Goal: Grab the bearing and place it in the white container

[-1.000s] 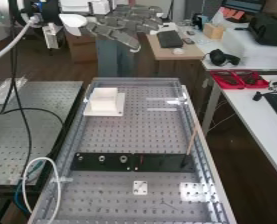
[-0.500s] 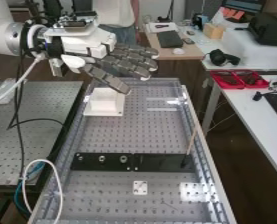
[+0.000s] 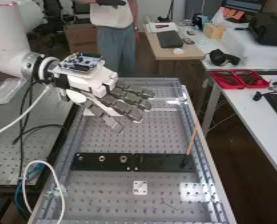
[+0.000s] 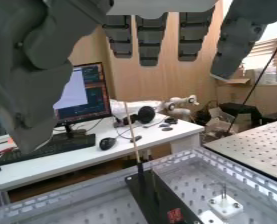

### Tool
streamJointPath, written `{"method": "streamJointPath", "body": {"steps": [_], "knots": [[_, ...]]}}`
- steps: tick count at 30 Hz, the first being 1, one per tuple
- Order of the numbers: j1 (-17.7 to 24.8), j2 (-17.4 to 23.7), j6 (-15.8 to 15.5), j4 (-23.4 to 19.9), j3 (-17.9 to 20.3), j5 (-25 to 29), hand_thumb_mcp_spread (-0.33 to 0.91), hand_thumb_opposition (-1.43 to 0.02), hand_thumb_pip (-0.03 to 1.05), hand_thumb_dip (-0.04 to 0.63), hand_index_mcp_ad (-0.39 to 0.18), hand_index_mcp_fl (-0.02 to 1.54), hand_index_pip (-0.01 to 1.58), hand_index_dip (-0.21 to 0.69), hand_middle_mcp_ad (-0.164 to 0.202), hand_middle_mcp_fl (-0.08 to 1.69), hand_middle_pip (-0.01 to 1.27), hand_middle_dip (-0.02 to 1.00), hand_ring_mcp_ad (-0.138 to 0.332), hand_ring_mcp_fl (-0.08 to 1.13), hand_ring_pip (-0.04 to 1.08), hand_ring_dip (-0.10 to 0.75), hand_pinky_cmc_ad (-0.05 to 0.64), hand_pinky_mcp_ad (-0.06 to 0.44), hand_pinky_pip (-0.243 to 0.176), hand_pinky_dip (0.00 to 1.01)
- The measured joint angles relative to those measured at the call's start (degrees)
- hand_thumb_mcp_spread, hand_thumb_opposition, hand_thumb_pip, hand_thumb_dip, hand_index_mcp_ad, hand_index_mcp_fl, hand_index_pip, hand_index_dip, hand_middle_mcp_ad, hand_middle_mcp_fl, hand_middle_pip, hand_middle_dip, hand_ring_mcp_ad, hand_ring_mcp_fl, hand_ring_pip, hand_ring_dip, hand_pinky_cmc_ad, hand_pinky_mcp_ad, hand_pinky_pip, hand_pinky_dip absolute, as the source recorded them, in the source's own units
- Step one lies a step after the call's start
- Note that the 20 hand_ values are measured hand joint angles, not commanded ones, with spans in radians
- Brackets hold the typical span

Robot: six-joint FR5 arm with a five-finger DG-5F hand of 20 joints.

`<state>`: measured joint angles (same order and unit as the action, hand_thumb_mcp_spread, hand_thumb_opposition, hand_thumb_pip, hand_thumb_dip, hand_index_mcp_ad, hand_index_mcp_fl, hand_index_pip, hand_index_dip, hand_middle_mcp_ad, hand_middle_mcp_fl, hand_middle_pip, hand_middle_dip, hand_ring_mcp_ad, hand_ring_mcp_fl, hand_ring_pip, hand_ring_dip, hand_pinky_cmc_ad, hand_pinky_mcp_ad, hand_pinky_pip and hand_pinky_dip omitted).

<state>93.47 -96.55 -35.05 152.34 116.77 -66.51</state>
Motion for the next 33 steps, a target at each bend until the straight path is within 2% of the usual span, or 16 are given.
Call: {"method": "streamJointPath", "body": {"steps": [6, 14, 20, 25, 33], "knots": [[-4.67, -1.50, -0.74, -1.28, 0.54, -7.02, 0.28, -0.76, 0.55, 0.108, -0.047, 0.06, 0.29, -0.045, 0.052, 0.01, 0.14, 0.16, 0.180, 0.00, 0.10, 0.063, 0.431, 0.328, -0.106, 0.31], [-11.84, -4.54, -3.18, -3.32, 0.62, -18.84, 0.31, -0.76, 0.56, 0.147, -0.080, 0.06, 0.69, -0.042, 0.051, 0.00, 0.14, 0.16, 0.178, 0.00, 0.10, 0.063, 0.429, 0.326, -0.106, 0.31], [-16.98, -8.87, -5.30, -5.12, -0.46, -27.22, 0.33, -0.77, 0.56, 0.147, -0.087, 0.09, 0.98, -0.042, 0.054, 0.01, 0.14, 0.15, 0.182, 0.00, 0.10, 0.063, 0.428, 0.330, -0.106, 0.31], [-20.79, -12.92, -7.11, -5.62, -3.08, -34.49, 0.35, -0.79, 0.56, 0.152, -0.101, 0.07, 1.11, -0.024, 0.052, 0.01, 0.14, 0.15, 0.182, 0.00, 0.09, 0.063, 0.428, 0.330, -0.106, 0.30], [-24.54, -16.66, -8.06, -5.80, -6.84, -42.42, 0.38, -0.81, 0.56, 0.175, -0.113, 0.06, 1.27, 0.033, 0.052, 0.01, 0.14, 0.15, 0.176, 0.00, 0.09, 0.061, 0.428, 0.330, -0.106, 0.25]]}}
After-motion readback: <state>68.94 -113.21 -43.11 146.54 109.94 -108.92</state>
